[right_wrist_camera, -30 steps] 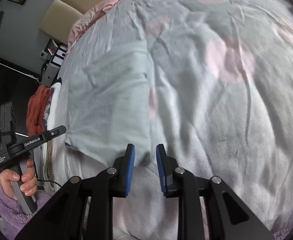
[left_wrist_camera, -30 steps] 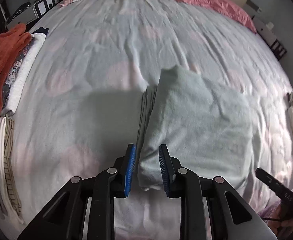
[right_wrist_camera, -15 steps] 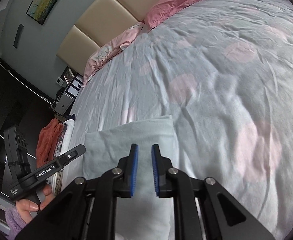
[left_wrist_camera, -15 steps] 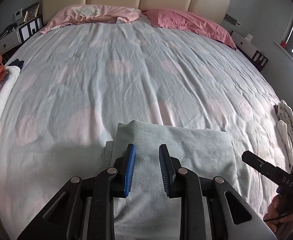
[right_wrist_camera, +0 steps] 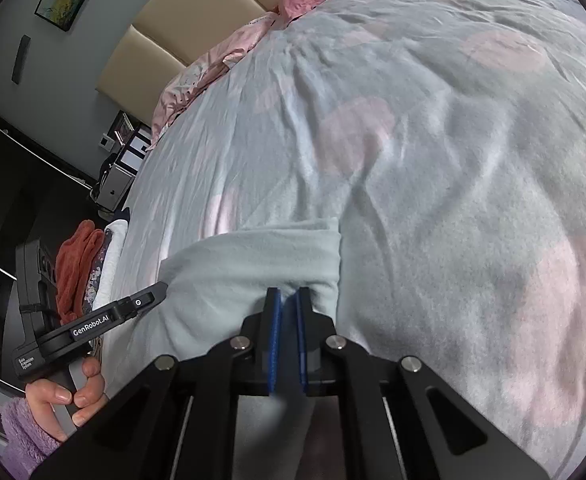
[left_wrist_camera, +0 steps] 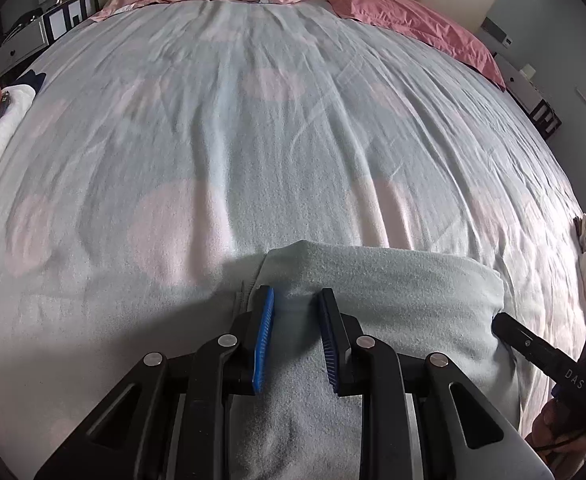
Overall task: Fold clothes
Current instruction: 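Grasp the folded sweater edge with both grippers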
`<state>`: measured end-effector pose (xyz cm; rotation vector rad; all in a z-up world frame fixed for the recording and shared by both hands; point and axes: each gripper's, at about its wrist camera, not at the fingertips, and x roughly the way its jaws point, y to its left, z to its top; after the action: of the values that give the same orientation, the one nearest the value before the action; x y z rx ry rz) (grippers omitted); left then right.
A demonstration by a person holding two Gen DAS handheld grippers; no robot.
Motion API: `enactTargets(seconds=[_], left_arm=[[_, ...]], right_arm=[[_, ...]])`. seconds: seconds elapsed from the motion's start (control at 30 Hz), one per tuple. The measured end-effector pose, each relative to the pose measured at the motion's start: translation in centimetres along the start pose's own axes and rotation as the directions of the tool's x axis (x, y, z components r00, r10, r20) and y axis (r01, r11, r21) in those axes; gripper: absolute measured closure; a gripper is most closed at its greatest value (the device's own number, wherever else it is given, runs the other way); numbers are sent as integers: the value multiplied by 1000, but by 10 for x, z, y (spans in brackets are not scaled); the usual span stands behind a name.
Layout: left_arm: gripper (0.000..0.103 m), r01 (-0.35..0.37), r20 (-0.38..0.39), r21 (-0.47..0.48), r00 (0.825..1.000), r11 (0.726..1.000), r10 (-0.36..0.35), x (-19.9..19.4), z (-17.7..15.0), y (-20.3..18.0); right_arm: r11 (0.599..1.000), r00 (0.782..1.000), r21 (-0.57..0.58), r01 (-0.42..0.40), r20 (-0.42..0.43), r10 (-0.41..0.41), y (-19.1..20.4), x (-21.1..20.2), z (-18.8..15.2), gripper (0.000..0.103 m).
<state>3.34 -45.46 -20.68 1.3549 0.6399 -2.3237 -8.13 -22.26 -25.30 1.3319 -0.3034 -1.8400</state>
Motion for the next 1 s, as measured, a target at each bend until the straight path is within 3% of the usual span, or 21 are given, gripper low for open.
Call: enactTargets(seconds=[0.23,0.4,0.5,0.6,0.73,0.87,1.0], left_arm=[[77,-43,72,-4,997,999,43,-27,-11,-8],[70,-78,113,-84,990,993,87,-50,-19,10],[70,-26,74,-186,996,982,40,-53,-20,30],[70,56,12,-274,998,960,-55,-46,-24,44],[69,82,-49,-298,994,951,-101,-33,-27,44],[53,81,-85,-327,990,942,-115,-21,-30,48],[48,148,-84,-425,976,893,-201,-14,-31,65]], right_arm=[[1000,999,7,1,54,-1,4,-21,-6,93],[997,997,70,-19,74,14,-4,-39,-12,89],[994,998,106,-17,62,10,-10,-41,-15,86],[993,999,116,-17,52,11,-10,-43,-18,77],[992,999,123,-32,33,28,-9,-43,-21,64],[989,999,147,-30,-11,32,-13,-35,-24,57],[990,999,140,-23,-25,27,-13,-30,-25,57]])
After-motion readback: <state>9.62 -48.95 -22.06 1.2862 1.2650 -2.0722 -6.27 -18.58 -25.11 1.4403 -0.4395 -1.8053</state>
